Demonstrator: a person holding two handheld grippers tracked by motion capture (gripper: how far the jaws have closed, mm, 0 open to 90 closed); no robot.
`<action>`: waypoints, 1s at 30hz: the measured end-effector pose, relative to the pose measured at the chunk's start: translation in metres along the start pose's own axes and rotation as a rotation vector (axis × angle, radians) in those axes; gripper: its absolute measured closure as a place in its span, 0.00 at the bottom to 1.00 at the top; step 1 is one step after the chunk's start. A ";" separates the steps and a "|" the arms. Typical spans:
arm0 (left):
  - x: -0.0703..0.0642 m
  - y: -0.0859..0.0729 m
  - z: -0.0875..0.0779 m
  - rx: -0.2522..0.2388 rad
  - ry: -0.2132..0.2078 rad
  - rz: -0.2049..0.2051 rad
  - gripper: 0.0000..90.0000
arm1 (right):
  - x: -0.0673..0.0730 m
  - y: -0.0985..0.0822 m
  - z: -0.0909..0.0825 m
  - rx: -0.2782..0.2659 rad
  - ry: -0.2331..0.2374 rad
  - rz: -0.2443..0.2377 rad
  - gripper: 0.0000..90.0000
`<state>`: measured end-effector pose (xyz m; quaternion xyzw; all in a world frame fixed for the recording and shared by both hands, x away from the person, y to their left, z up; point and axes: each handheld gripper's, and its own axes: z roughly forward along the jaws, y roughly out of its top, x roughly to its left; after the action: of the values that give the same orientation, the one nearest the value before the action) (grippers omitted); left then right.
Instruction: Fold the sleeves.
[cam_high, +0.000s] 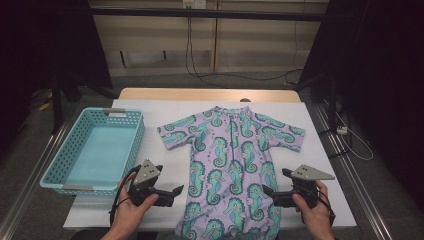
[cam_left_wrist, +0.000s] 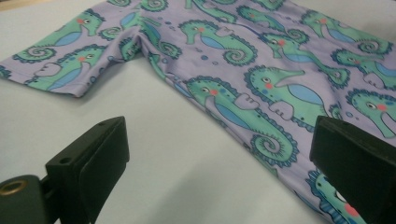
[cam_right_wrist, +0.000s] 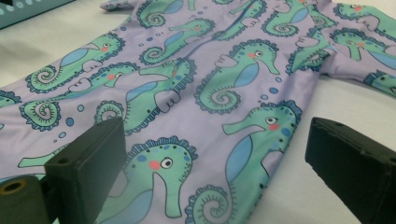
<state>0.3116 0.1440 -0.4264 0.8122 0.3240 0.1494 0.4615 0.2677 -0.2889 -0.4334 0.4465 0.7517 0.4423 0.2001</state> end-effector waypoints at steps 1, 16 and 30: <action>0.001 0.000 0.000 -0.003 -0.010 -0.013 0.06 | 0.001 0.001 0.001 -0.006 -0.001 -0.001 0.05; 0.019 0.025 0.013 -0.040 0.016 -0.033 0.08 | 0.010 0.006 0.022 -0.017 -0.027 -0.001 0.05; 0.053 0.054 0.069 -0.028 0.066 -0.101 0.10 | 0.004 0.008 0.017 -0.063 -0.022 0.008 0.05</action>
<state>0.4094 0.1150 -0.4199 0.7829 0.3777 0.1571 0.4688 0.2809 -0.2758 -0.4354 0.4479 0.7334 0.4615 0.2202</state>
